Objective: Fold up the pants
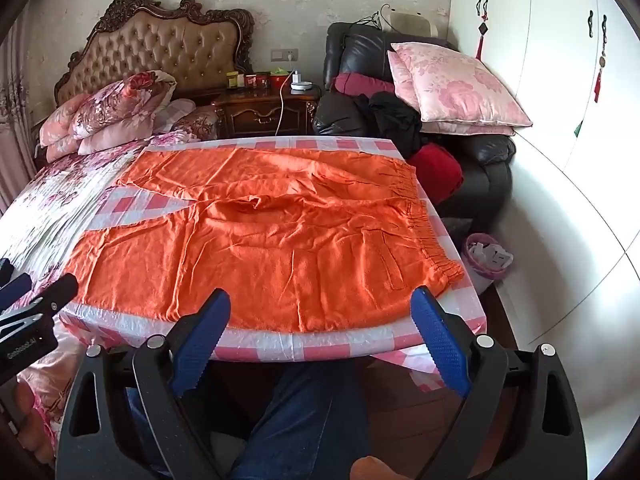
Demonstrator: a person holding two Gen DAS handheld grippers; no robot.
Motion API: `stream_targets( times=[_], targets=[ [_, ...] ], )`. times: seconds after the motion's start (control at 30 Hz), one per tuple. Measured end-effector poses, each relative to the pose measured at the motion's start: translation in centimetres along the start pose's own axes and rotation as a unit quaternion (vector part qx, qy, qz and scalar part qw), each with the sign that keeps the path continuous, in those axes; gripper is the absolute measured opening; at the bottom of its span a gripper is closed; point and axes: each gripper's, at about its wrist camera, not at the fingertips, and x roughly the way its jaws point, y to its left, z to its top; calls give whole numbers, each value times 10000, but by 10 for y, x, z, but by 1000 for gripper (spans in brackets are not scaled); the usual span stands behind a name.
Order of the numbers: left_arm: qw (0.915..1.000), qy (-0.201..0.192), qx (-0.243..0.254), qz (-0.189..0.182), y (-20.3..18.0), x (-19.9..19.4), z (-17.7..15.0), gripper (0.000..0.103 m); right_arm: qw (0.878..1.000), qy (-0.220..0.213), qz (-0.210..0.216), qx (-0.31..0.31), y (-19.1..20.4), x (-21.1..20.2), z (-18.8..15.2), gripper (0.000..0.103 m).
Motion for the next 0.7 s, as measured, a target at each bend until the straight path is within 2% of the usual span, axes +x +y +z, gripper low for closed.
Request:
stream_targets(
  times=[0.07, 0.27, 0.7],
  targets=[
    [9998, 210, -60, -44, 1, 7, 3, 102, 9999, -137, -15, -72, 3, -9, -2, 88],
    [9999, 91, -88, -21, 2, 9, -2, 102, 9999, 17, 86, -52, 1, -1, -2, 88],
    [10000, 24, -67, -6, -2, 2, 0, 102, 9999, -10, 109, -90, 1, -5, -2, 88]
  ],
)
